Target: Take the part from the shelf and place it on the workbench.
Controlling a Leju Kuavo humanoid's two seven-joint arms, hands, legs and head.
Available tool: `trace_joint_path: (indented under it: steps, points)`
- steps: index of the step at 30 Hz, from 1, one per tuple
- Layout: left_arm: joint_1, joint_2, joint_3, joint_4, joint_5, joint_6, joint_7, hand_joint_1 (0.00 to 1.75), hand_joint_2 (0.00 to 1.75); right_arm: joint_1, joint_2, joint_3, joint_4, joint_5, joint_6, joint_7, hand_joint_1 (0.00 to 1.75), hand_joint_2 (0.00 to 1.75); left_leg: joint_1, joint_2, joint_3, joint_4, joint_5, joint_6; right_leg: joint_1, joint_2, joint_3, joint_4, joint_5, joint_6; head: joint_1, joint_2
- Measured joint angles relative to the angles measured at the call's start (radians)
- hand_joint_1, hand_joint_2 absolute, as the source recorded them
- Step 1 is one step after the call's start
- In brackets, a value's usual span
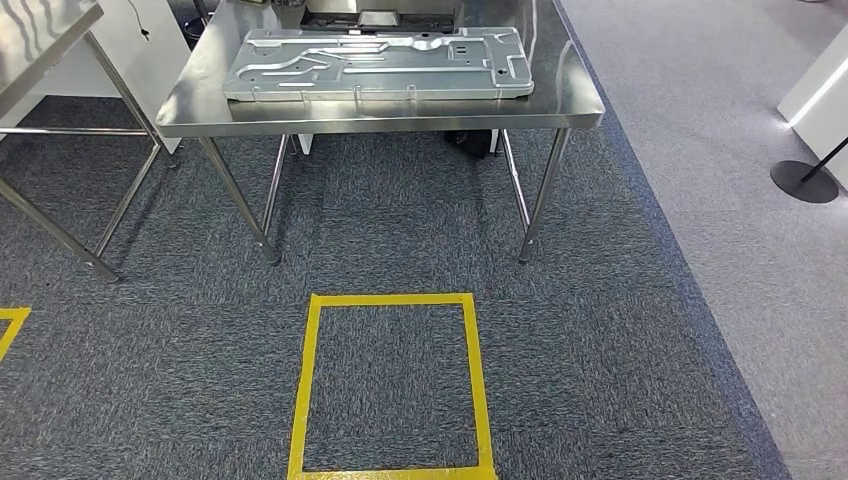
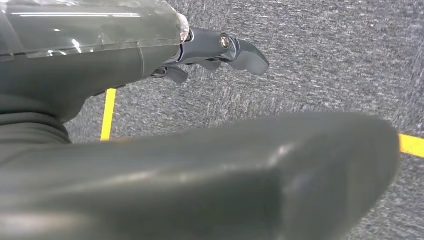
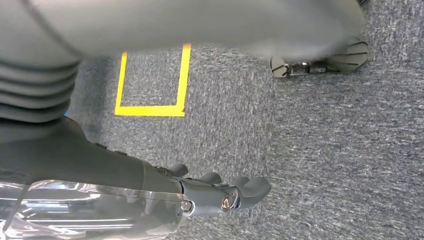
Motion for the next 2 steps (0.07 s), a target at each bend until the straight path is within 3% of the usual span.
trace_joint_path:
  steps: [2]
  points:
    - [0.007,0.003,-0.039,-0.006,0.027,0.001,0.01,0.0,0.0,0.006,-0.001,0.023,-0.006,-0.022,0.003,0.001,0.0,0.0,0.0,0.0,0.0,0.0,0.0,0.0,0.0,0.0,0.0,0.0,0.0,0.0,0.0,0.0]
